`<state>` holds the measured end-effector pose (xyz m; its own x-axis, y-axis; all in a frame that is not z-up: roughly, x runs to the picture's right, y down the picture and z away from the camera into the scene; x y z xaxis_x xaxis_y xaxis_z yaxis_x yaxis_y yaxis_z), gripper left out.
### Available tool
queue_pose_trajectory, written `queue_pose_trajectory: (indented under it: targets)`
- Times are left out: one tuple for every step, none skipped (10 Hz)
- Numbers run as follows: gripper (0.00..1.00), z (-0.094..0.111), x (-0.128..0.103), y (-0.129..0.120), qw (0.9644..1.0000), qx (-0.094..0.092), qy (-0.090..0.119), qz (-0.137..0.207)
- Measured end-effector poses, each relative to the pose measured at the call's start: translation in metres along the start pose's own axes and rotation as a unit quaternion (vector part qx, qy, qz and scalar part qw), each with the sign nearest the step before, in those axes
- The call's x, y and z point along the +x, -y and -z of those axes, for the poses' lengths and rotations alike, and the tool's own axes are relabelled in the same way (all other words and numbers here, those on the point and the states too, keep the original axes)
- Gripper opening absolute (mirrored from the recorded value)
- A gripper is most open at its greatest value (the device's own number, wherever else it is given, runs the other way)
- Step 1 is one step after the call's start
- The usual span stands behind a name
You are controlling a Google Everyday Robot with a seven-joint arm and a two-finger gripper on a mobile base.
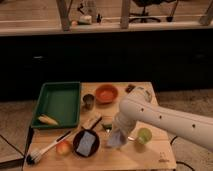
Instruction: Place towel in paper cup
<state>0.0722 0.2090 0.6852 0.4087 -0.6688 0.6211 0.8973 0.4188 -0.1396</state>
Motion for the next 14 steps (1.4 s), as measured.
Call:
queue_pose_trajectory:
  targets:
    - [0.8,-0.0012,0.0,0.0002,1.0,0.0,0.002,0.0]
    - [0.8,-0.0017,0.0001,0.0008,1.0,0.0,0.003,0.001]
    - [0.8,-0.0022,0.0005,0.0007,1.0,0.001,0.004,0.0]
    - [0.8,-0.0025,0.0013,0.0006,1.0,0.001,0.005,0.001]
    - [0.8,-0.0026,0.002,0.0013,1.0,0.002,0.006,0.001]
    - [0.8,-0.0027,0.0025,0.0014,1.0,0.001,0.007,0.001]
    - [0.8,-0.0025,0.0034,0.0019,1.0,0.001,0.008,0.002]
    - [0.8,-0.0024,0.0037,0.002,0.9999,0.002,0.009,0.004]
    - [0.8,-0.0019,0.0045,0.0021,0.9999,0.003,0.009,0.005]
    - [0.8,-0.0021,0.0045,0.0021,0.9999,0.004,0.01,0.006]
    - [0.8,-0.0018,0.0051,0.0026,0.9999,0.006,0.01,0.006]
    - [0.8,-0.0017,0.0054,0.0021,0.9999,0.007,0.01,0.005]
    - [0.8,-0.0016,0.0052,0.0029,0.9999,0.007,0.01,0.006]
    - [0.8,-0.0014,0.0049,0.0043,0.9999,0.008,0.01,0.009]
